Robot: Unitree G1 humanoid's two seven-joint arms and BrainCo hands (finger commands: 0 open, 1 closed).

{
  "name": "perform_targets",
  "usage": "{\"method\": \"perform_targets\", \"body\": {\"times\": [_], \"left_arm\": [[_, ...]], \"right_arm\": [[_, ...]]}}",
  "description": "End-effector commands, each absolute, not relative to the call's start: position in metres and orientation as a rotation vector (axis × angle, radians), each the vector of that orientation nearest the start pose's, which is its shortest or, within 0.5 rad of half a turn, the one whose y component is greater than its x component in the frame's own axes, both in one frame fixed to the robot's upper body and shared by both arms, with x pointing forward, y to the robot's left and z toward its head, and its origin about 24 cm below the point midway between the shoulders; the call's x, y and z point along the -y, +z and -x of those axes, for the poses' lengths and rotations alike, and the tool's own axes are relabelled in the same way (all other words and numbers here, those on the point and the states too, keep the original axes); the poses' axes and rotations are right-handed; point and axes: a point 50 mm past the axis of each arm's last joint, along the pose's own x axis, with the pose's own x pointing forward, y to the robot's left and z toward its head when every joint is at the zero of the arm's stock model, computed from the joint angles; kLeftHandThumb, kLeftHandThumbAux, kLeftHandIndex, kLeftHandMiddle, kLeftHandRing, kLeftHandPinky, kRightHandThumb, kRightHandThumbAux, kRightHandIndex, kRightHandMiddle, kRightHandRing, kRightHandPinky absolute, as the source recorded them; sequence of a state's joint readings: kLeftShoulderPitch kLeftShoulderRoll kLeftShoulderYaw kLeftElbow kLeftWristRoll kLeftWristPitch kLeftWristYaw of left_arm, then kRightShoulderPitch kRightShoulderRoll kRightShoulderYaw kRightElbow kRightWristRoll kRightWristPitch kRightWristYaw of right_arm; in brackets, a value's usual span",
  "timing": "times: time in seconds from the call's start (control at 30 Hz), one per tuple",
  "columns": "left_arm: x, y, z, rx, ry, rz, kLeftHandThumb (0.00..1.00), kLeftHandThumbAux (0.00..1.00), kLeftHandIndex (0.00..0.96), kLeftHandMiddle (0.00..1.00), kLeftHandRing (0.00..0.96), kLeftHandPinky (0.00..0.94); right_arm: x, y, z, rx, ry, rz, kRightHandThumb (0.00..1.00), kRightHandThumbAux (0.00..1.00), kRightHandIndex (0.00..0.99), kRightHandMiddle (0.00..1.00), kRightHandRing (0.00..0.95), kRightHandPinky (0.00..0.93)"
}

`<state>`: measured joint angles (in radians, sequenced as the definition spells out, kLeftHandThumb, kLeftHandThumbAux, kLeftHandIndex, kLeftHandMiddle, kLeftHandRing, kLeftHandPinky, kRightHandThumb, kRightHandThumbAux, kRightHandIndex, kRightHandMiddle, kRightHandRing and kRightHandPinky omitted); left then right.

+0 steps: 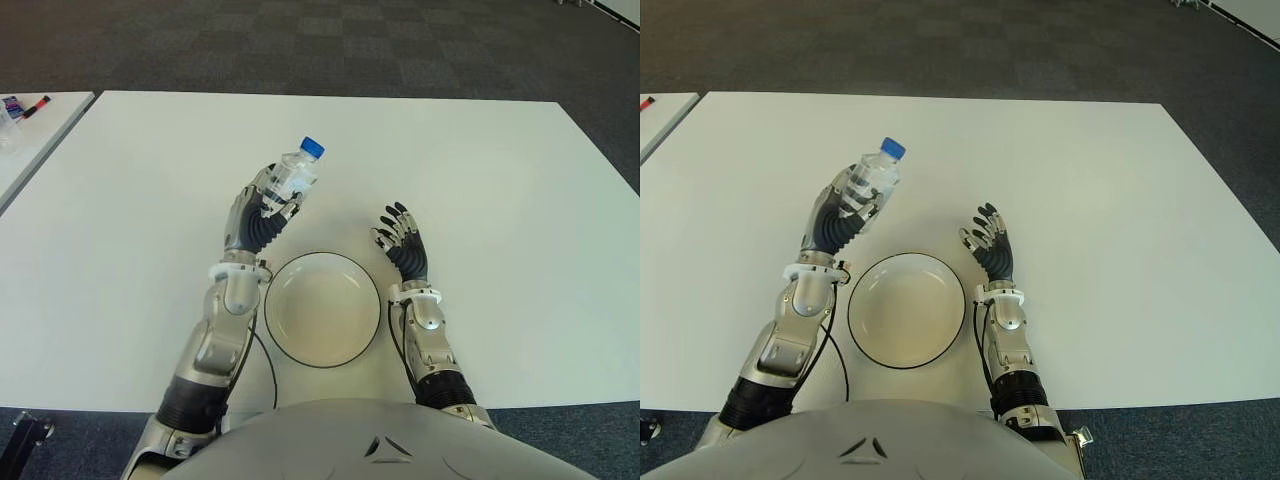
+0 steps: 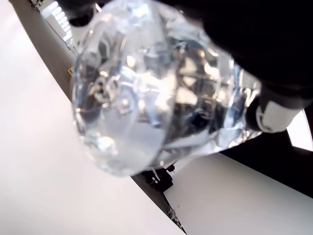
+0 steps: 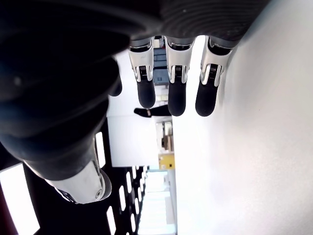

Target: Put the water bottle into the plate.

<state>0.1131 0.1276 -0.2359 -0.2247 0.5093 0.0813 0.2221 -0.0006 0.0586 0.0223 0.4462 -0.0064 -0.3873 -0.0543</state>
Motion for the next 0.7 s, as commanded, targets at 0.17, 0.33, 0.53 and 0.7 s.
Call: {"method": "perform_targets", "body": {"times": [0.17,0.33,0.53,0.7], "left_arm": [[-0.127,0.052,-0.214,0.135,0.021,-0.518,0.856,0.664,0.406,0.542,0.867,0.859],[-0.127,0.045,-0.21,0.056,-0.001,-0.415,0.856,0.664,0.406,0.543,0.862,0.86],[-0.126,0.041,-0.204,0.026,-0.008,-0.352,0.855,0.665,0.406,0.542,0.86,0.861],[-0.125,0.039,-0.2,0.007,-0.018,-0.324,0.855,0.665,0.405,0.542,0.86,0.863]], "right_arm": [[0.127,-0.035,-0.229,-0.132,-0.023,-0.056,0.474,0.785,0.085,0.151,0.177,0.245],[0.127,-0.035,-0.229,-0.129,-0.021,-0.065,0.465,0.783,0.089,0.145,0.173,0.243],[0.125,-0.035,-0.23,-0.127,-0.02,-0.069,0.494,0.788,0.092,0.15,0.173,0.24],[0.124,-0.035,-0.23,-0.131,-0.018,-0.068,0.495,0.786,0.092,0.148,0.17,0.234]]}}
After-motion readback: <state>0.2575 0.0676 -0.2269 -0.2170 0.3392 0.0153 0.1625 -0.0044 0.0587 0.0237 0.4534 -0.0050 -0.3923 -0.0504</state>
